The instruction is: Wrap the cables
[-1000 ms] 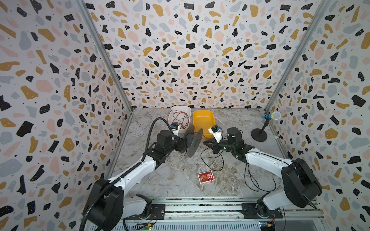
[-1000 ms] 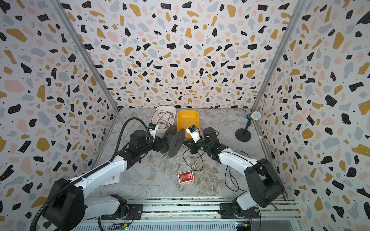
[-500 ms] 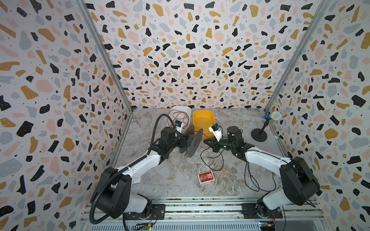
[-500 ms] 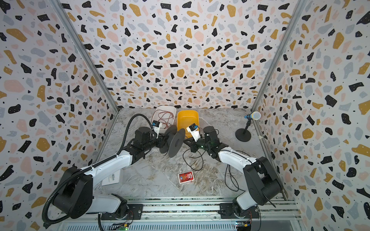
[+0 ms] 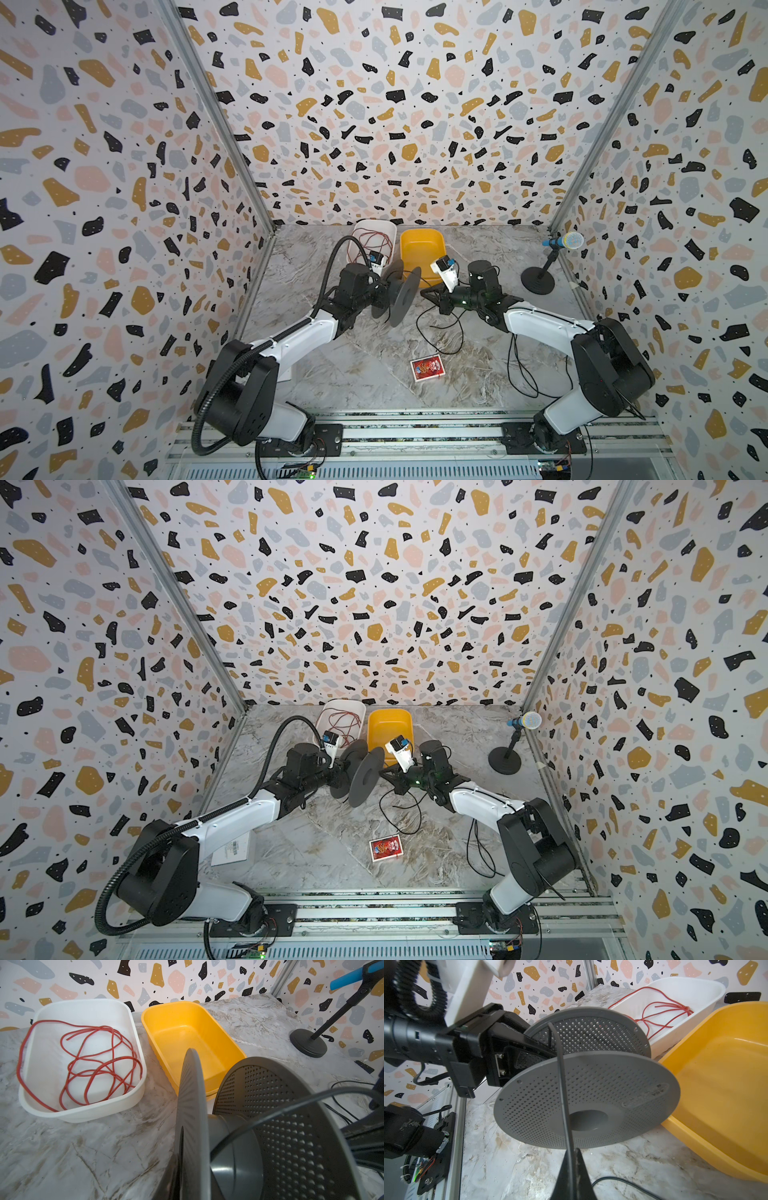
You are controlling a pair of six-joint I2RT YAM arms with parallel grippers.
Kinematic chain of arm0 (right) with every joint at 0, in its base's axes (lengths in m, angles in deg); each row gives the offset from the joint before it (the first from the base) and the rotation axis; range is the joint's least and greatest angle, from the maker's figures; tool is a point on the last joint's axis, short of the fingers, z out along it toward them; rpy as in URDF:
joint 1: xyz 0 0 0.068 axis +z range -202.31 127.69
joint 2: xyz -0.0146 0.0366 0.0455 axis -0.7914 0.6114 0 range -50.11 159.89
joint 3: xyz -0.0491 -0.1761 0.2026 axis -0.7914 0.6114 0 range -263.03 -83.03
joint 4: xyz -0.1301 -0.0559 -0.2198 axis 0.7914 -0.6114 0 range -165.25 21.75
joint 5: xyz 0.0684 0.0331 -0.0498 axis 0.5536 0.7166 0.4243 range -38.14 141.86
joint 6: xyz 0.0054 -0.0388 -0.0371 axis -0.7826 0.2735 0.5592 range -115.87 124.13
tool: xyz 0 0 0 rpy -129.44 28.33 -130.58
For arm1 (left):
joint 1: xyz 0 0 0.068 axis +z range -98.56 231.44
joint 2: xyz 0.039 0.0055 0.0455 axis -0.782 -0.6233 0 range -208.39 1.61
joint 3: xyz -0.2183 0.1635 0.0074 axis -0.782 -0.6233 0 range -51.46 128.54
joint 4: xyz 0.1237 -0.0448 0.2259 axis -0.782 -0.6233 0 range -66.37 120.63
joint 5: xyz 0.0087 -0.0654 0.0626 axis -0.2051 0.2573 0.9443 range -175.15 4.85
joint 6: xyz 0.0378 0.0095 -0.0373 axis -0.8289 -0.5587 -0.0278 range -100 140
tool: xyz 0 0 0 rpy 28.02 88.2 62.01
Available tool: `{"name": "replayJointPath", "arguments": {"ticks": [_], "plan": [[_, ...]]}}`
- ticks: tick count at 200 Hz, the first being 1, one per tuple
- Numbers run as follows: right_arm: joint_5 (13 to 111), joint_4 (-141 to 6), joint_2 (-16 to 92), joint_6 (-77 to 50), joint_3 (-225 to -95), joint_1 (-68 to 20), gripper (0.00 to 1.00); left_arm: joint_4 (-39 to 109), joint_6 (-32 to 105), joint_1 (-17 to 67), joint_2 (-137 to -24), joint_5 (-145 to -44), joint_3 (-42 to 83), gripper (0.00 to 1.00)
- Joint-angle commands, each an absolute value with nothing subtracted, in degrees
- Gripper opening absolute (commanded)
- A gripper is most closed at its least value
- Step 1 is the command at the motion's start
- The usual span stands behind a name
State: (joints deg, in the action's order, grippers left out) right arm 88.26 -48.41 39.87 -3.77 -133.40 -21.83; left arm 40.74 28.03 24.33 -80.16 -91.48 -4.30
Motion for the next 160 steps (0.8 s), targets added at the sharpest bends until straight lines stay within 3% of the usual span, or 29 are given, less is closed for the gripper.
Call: {"name": "replayJointPath", "arguments": {"ticks": [1, 54, 87, 109, 133, 160], "plan": [[89.2, -48.2, 40.2, -4.0, -136.4, -22.0, 0.0, 39.2, 26.3, 23.4, -79.2, -89.4, -2.3, 0.15], [89.1, -49.5, 41.5, -3.7, -137.6, -22.0, 0.0, 35.5, 27.2, 21.6, -75.9, -87.8, -2.3, 0.0], [89.4, -49.5, 41.5, -4.2, -137.6, -22.1, 0.04, 31.9, 29.0, 20.4, -74.3, -86.0, -1.1, 0.0], [90.3, -49.5, 41.2, -4.6, -138.0, -21.9, 0.18, 28.2, 30.8, 20.0, -72.6, -84.0, -0.4, 0.0], [89.3, -51.5, 40.2, -4.4, -138.3, -21.4, 0.52, 25.3, 33.4, 20.0, -70.3, -82.0, -0.7, 0.0], [85.0, -52.7, 37.6, -4.0, -137.3, -19.7, 0.73, 23.8, 34.4, 20.0, -67.6, -82.4, -1.0, 0.0]]}}
